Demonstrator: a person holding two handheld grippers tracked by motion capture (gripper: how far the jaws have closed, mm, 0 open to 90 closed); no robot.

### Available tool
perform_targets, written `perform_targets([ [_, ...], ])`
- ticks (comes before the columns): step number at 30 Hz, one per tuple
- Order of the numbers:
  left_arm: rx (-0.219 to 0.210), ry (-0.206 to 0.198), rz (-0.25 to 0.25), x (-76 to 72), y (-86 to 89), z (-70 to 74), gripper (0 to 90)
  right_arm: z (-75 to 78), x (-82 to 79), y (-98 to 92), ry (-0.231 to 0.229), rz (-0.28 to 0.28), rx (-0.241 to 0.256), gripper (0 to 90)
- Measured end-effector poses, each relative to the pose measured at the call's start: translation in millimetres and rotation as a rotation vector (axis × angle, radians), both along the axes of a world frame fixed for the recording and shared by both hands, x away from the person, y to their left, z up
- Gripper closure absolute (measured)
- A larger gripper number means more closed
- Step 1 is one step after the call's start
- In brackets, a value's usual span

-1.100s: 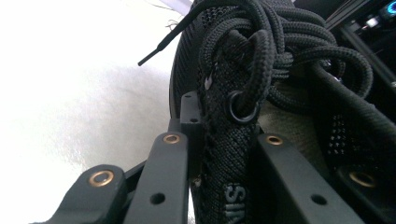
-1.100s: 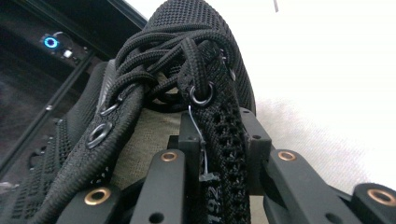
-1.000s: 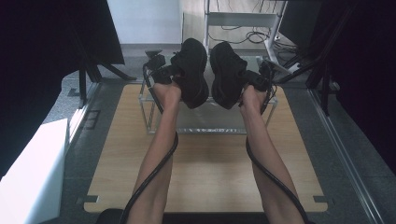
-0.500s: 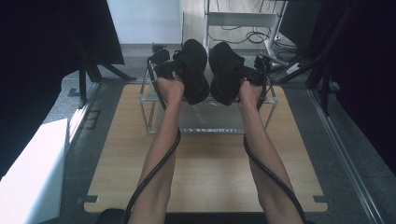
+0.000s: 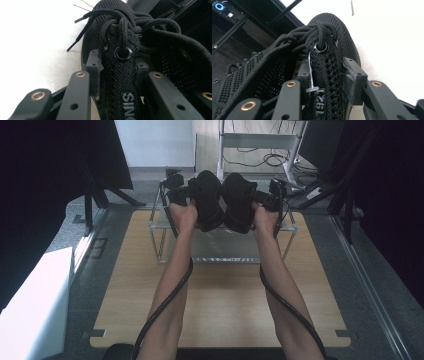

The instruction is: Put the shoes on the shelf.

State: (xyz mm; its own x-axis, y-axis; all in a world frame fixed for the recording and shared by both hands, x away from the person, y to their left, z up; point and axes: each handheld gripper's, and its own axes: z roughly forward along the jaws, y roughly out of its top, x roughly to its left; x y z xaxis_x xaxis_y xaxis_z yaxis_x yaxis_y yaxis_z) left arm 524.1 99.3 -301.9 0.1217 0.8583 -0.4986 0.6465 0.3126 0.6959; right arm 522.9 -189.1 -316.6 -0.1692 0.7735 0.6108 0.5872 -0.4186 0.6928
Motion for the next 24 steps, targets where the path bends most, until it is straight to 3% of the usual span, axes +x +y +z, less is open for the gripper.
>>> perform_targets([
  [3, 0.022, -0.003, -0.008, 0.4, -1.4, 1.6, 65.4, -1.4, 0.8, -1.3, -0.006, 0.011, 0.015, 60.4],
  [5, 0.094, -0.024, -0.002, -1.4, -4.6, 5.8, 72.9, -2.3, 1.2, -1.8, -0.010, 0.018, 0.037, 59.4],
  [6, 0.109, -0.030, -0.005, -1.9, -6.5, 6.9, 74.5, -2.0, 0.9, -1.6, -0.007, 0.025, 0.034, 59.3],
  [13, 0.156, -0.048, 0.036, -5.7, -7.4, 13.3, 77.0, -1.6, 0.8, 3.8, -0.020, 0.043, 0.016, 56.8],
  [20, 0.191, -0.018, 0.023, -3.4, -10.4, 12.9, 76.2, -0.3, -2.2, 5.6, -0.027, 0.012, 0.012, 63.0],
  [24, 0.244, -0.027, 0.019, -2.2, -20.7, 14.7, 75.2, 1.1, -4.1, 7.2, -0.029, -0.006, -0.005, 65.1],
])
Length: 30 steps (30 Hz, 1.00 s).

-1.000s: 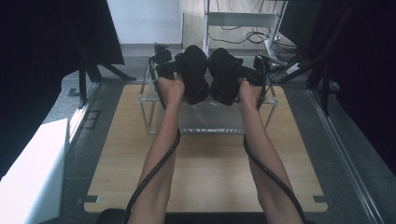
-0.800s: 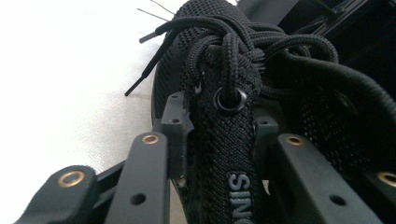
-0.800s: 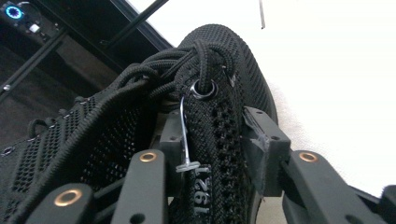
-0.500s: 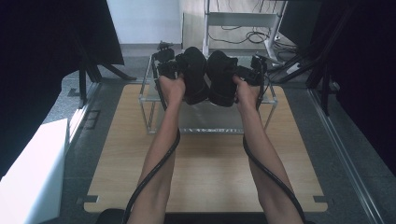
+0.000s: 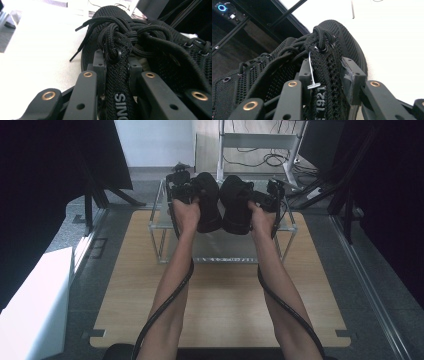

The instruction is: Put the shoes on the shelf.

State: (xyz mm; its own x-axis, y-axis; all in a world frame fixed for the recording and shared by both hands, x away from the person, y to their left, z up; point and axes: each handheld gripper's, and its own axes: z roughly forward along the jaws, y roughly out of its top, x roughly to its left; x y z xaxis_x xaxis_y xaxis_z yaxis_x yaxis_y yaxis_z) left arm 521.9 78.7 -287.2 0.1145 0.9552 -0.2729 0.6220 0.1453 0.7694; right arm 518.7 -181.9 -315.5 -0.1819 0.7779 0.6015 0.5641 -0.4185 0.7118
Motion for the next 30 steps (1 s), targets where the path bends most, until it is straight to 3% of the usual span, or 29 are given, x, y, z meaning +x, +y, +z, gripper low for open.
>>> perform_targets([
  [4, 0.000, -0.005, -0.008, 1.1, -2.0, -1.6, 73.1, 2.2, -0.8, -0.1, -0.001, -0.001, 0.010, 66.3],
  [6, 0.004, -0.005, -0.027, 2.3, -4.1, -3.2, 70.8, 2.2, -0.3, 0.2, 0.001, 0.012, 0.007, 63.1],
  [8, 0.040, -0.012, -0.035, 2.7, -8.0, -2.9, 69.6, 1.5, 0.5, 1.2, 0.004, 0.028, 0.019, 60.2],
  [11, 0.044, -0.011, -0.059, 3.2, -8.2, -3.7, 66.7, 0.4, 1.5, -0.6, -0.005, 0.040, 0.029, 55.7],
  [14, -0.011, -0.032, -0.081, 2.5, -4.3, -5.2, 56.4, -2.1, 1.7, -3.5, -0.016, 0.067, 0.070, 49.7],
  [18, -0.059, -0.050, -0.101, -0.3, -1.5, -7.7, 44.4, -4.6, 1.5, -6.1, -0.052, 0.110, 0.083, 41.0],
  [21, -0.105, -0.058, -0.106, -3.3, 1.0, -10.6, 31.8, -6.1, 1.0, -11.1, -0.064, 0.137, 0.136, 35.9],
  [30, -0.160, -0.100, -0.115, -17.1, 11.5, -4.1, 25.0, -2.3, -9.8, -30.8, -0.127, 0.165, 0.162, 32.7],
])
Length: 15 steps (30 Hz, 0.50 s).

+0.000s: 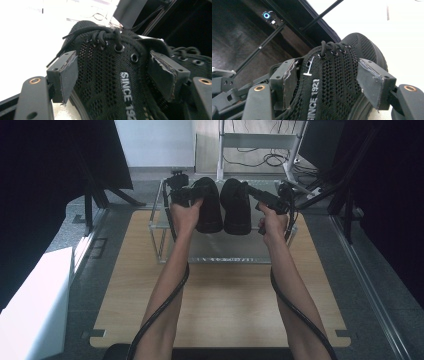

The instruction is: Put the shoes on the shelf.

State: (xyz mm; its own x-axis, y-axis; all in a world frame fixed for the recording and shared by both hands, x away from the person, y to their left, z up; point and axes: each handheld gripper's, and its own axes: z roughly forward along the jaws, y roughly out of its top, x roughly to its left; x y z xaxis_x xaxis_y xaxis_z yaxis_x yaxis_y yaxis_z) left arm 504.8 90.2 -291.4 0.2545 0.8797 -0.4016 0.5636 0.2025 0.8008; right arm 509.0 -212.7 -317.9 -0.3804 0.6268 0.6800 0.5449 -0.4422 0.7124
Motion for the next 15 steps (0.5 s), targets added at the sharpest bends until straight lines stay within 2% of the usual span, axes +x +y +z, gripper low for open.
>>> perform_targets([
  [4, -0.018, -0.014, -0.020, -8.3, 5.3, 6.2, 22.7, 1.7, -6.1, -5.7, -0.012, 0.012, 0.001, 32.6],
  [9, -0.017, -0.028, -0.031, -19.2, 12.6, 11.1, 21.6, 4.7, -15.0, -10.0, -0.022, 0.027, -0.006, 32.3],
  [15, -0.030, -0.029, -0.055, -29.4, 20.6, 5.7, 20.0, 4.9, -24.2, -17.5, -0.029, 0.038, -0.031, 31.7],
])
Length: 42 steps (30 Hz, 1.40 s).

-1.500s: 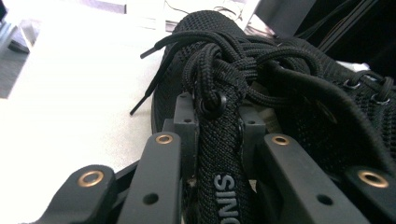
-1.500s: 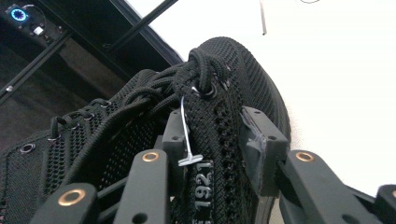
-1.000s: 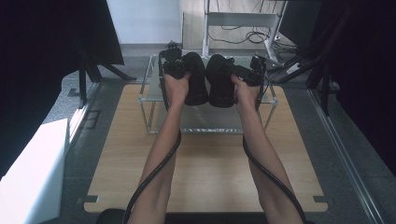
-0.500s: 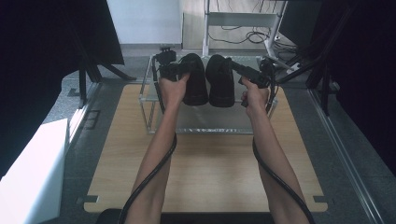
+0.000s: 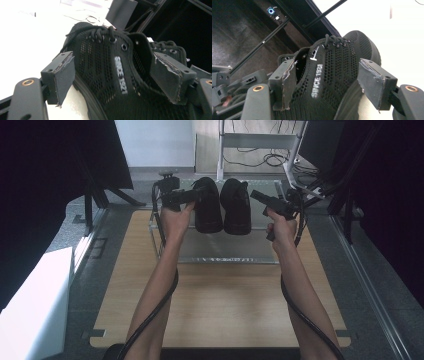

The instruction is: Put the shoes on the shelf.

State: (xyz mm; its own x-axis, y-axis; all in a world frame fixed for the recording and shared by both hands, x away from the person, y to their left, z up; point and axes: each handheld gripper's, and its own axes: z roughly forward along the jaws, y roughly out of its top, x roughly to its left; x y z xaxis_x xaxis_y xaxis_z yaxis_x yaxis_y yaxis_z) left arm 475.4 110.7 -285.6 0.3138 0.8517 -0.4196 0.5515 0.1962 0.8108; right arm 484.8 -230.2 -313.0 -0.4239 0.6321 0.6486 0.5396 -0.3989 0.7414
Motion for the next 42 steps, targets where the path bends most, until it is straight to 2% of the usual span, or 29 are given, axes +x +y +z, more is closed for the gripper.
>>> perform_targets([
  [2, -0.008, -0.004, -0.008, -3.6, 1.5, -3.1, 19.7, -1.6, -2.4, -2.6, 0.001, 0.004, -0.002, 31.6],
  [6, 0.019, -0.010, -0.017, -11.4, 3.8, -8.0, 19.1, -4.9, -7.1, -6.8, 0.000, 0.011, 0.000, 30.9],
  [13, -0.003, -0.026, -0.041, -26.3, 12.1, -14.5, 18.6, -12.0, -15.9, -13.9, -0.005, 0.019, -0.024, 30.5],
  [19, -0.020, -0.044, -0.068, -40.2, 17.4, -19.5, 17.1, -16.9, -23.4, -14.4, -0.013, 0.041, -0.071, 29.6],
  [27, -0.014, -0.067, -0.118, -59.7, 18.0, -32.7, 13.5, -21.8, -36.1, -14.8, -0.035, 0.071, -0.114, 28.3],
  [31, 0.008, -0.086, -0.129, -70.4, 16.1, -37.8, 10.9, -22.6, -43.7, -13.7, -0.050, 0.091, -0.145, 25.7],
  [38, 0.082, -0.106, -0.162, -89.0, 8.1, -45.1, 1.9, -26.1, -59.0, -11.0, -0.086, 0.127, -0.187, 20.1],
  [42, 0.105, -0.108, -0.174, -97.6, 4.8, -50.9, 0.0, -28.4, -67.7, -6.2, -0.104, 0.160, -0.238, 14.0],
])
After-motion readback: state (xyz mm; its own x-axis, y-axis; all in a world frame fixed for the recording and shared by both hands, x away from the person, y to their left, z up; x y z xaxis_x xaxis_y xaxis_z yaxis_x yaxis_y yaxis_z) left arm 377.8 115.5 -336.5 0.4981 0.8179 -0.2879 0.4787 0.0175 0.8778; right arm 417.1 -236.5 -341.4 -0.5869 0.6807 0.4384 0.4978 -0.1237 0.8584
